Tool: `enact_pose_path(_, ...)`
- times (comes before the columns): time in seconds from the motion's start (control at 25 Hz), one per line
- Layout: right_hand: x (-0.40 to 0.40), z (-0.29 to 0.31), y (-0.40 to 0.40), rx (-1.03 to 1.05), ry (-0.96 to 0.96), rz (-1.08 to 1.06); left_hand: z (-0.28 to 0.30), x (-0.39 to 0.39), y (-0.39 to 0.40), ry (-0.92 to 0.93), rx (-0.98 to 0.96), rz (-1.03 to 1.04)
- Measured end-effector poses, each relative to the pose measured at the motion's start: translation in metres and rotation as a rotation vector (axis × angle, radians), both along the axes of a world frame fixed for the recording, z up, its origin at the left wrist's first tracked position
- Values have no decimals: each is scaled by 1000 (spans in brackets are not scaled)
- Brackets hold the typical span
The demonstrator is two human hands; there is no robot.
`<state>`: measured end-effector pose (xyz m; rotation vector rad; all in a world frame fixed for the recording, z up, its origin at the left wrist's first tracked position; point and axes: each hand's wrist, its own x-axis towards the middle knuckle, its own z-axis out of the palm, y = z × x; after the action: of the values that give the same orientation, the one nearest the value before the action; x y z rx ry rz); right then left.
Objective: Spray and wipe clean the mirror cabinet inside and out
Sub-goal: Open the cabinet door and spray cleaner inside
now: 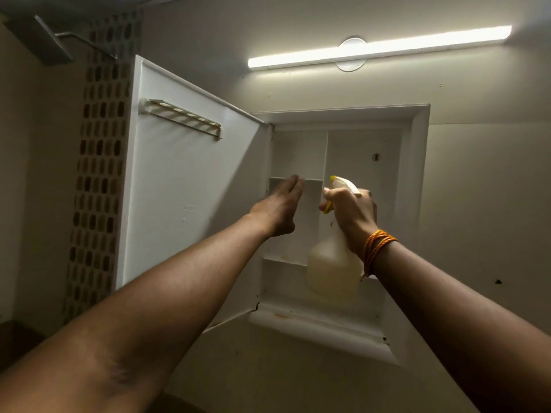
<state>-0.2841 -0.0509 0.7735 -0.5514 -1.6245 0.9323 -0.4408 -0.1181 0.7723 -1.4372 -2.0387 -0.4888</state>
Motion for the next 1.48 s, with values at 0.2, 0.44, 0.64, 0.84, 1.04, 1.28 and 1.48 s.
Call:
enact_pose_path(0.2,-12,11,-1,44,30,-64,27,-17,18,-45,-37,14)
enact_pose_path(0.44,-27,15,-1,36,52,-110,33,-22,26,118,-3,76)
enact_pose_path(0.64,-26,13,-10,49,42,-216,38,-19,25,131,-29,88)
enact_pose_path(0.84,-22,26,-20,164,98,-151,38,-21,27,167,3,85)
enact_pose_path(1.04,-21,53,-27,154,180,-84,42,-25,31,166,-2,72)
enact_pose_path(1.28,-16,52,-22,111,182,-73,45,-22,27,148,-44,80)
enact_pose_path(1.48,5,40,-17,83,223,-181,45,-20,26,128,-48,74)
